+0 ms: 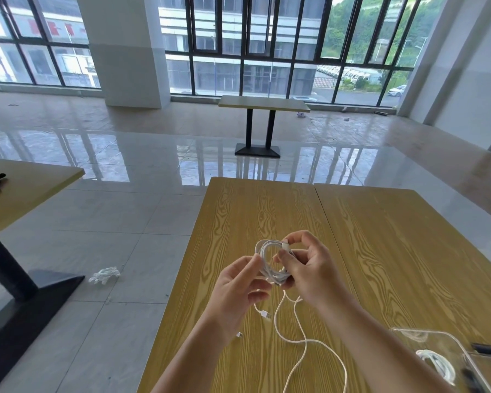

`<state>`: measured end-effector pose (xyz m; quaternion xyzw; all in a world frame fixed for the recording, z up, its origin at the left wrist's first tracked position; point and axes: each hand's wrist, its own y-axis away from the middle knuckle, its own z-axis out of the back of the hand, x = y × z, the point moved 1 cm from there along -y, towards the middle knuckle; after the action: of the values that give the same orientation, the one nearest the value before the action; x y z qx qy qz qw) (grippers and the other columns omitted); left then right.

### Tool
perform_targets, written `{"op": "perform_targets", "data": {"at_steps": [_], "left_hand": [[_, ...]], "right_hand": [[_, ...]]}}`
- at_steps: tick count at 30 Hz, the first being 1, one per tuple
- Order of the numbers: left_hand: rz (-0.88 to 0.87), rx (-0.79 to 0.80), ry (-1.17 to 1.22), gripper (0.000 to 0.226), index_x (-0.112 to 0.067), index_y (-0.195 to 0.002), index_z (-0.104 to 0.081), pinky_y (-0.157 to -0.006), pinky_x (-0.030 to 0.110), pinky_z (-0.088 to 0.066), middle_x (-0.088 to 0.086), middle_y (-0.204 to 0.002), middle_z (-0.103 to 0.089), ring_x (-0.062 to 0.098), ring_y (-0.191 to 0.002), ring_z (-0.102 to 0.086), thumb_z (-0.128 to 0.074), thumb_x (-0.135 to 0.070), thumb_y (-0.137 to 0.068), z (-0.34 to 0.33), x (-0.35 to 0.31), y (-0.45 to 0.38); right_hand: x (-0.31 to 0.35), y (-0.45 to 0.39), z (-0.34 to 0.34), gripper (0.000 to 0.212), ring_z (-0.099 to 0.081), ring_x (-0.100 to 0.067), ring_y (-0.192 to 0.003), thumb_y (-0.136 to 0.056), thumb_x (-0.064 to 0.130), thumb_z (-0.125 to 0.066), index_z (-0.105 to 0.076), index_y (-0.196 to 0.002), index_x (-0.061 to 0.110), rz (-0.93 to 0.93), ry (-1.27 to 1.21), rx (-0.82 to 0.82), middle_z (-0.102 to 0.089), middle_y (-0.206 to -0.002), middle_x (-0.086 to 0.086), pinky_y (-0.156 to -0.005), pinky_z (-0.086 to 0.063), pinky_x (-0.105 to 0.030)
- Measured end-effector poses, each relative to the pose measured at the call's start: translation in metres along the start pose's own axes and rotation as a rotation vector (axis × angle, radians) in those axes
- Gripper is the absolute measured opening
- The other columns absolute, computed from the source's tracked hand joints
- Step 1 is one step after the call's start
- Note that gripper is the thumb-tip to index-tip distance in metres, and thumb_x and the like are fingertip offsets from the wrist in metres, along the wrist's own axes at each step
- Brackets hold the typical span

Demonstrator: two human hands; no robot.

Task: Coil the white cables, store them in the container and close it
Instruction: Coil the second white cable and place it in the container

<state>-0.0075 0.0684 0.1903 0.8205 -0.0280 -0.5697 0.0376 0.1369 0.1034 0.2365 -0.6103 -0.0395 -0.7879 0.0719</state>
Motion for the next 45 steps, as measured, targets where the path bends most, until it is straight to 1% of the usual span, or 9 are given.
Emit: {"op": "perform_targets", "data": {"at_steps": [5, 12, 16, 19, 22, 25, 30, 38, 45], "left_hand": [[-0.078, 0.016, -0.098, 0.045, -0.001, -0.103, -0.068, -0.079, 0.034, -0.051, 0.015, -0.098, -0.075, 0.022, -0.088, -0.072, -0.063, -0.043, -0.091, -0.013, -0.002, 0.006], [-0.111, -0.032, -0.15, 0.042, -0.004, -0.097, -0.073, -0.078, 0.033, -0.056, 0.015, -0.094, -0.076, 0.021, -0.087, -0.071, -0.053, -0.04, -0.091, -0.019, -0.002, 0.005], [-0.083, -0.04, -0.109, 0.048, 0.0, -0.097, -0.072, -0.071, 0.029, -0.057, 0.023, -0.096, -0.073, 0.022, -0.082, -0.069, -0.054, -0.043, -0.087, -0.015, -0.001, 0.003], [-0.074, -0.012, -0.085, 0.048, 0.004, -0.097, -0.07, -0.071, 0.029, -0.056, 0.024, -0.097, -0.073, 0.022, -0.082, -0.069, -0.056, -0.041, -0.087, -0.015, -0.003, 0.002], [-0.014, 0.036, 0.015, 0.041, 0.003, -0.096, -0.071, -0.074, 0.029, -0.057, 0.024, -0.104, -0.073, 0.026, -0.09, -0.071, -0.058, -0.034, -0.089, -0.012, -0.002, 0.002], [0.069, 0.107, 0.178, 0.029, 0.001, -0.101, -0.075, -0.079, 0.032, -0.06, 0.027, -0.107, -0.071, 0.029, -0.092, -0.07, -0.058, -0.021, -0.092, -0.007, 0.0, 0.004], [-0.057, 0.132, -0.1, 0.019, -0.015, -0.102, -0.078, -0.088, 0.036, -0.057, 0.014, -0.098, -0.075, 0.021, -0.09, -0.07, -0.065, -0.01, -0.089, -0.008, 0.001, 0.006], [-0.119, -0.012, -0.231, 0.019, -0.007, -0.098, -0.078, -0.078, 0.029, -0.057, 0.014, -0.093, -0.077, 0.022, -0.087, -0.073, -0.061, 0.001, -0.093, -0.012, -0.003, 0.004], [-0.022, -0.126, -0.156, 0.018, -0.006, -0.088, -0.075, -0.07, 0.026, -0.06, 0.015, -0.081, -0.077, 0.018, -0.072, -0.074, -0.063, 0.007, -0.089, -0.002, -0.006, 0.003]], "right_hand": [[-0.008, -0.002, 0.0, 0.014, -0.075, -0.018, -0.063, -0.097, 0.022, -0.064, -0.054, -0.094, 0.032, -0.019, 0.019, -0.016, -0.078, -0.081, -0.004, -0.059, -0.062, -0.039], [-0.011, 0.003, 0.005, 0.012, -0.075, -0.019, -0.071, -0.096, 0.027, -0.065, -0.054, -0.091, 0.024, 0.0, 0.113, -0.073, -0.075, -0.09, -0.001, -0.066, -0.063, -0.045], [-0.01, 0.004, 0.007, 0.014, -0.075, -0.019, -0.079, -0.093, 0.014, -0.069, -0.056, -0.086, 0.013, 0.006, 0.022, -0.12, -0.073, -0.101, 0.002, -0.073, -0.063, -0.043], [-0.01, 0.006, 0.009, 0.014, -0.076, -0.024, -0.075, -0.093, 0.01, -0.068, -0.056, -0.087, 0.009, -0.022, -0.093, -0.125, -0.075, -0.096, -0.008, -0.068, -0.064, -0.045], [-0.007, 0.01, 0.012, 0.015, -0.076, -0.025, -0.066, -0.094, 0.011, -0.067, -0.054, -0.089, 0.005, -0.078, -0.173, -0.11, -0.073, -0.082, -0.017, -0.053, -0.061, -0.037], [-0.003, 0.009, 0.016, 0.017, -0.074, -0.026, -0.065, -0.092, 0.009, -0.069, -0.054, -0.09, 0.002, -0.132, -0.255, -0.132, -0.071, -0.085, -0.022, -0.054, -0.06, -0.037], [-0.002, 0.008, 0.016, 0.014, -0.074, -0.023, -0.063, -0.092, 0.007, -0.068, -0.055, -0.091, 0.001, -0.22, -0.346, -0.124, -0.07, -0.077, -0.017, -0.058, -0.062, -0.037], [0.002, 0.012, 0.012, 0.017, -0.077, -0.033, -0.075, -0.091, 0.006, -0.07, -0.053, -0.09, 0.003, -0.266, -0.399, -0.095, -0.071, -0.095, -0.029, -0.06, -0.062, -0.043], [-0.003, 0.011, 0.022, 0.012, -0.075, -0.033, -0.094, -0.093, 0.01, -0.067, -0.056, -0.094, 0.004, -0.281, -0.434, -0.147, -0.076, -0.101, -0.017, -0.055, -0.061, -0.04]]}}
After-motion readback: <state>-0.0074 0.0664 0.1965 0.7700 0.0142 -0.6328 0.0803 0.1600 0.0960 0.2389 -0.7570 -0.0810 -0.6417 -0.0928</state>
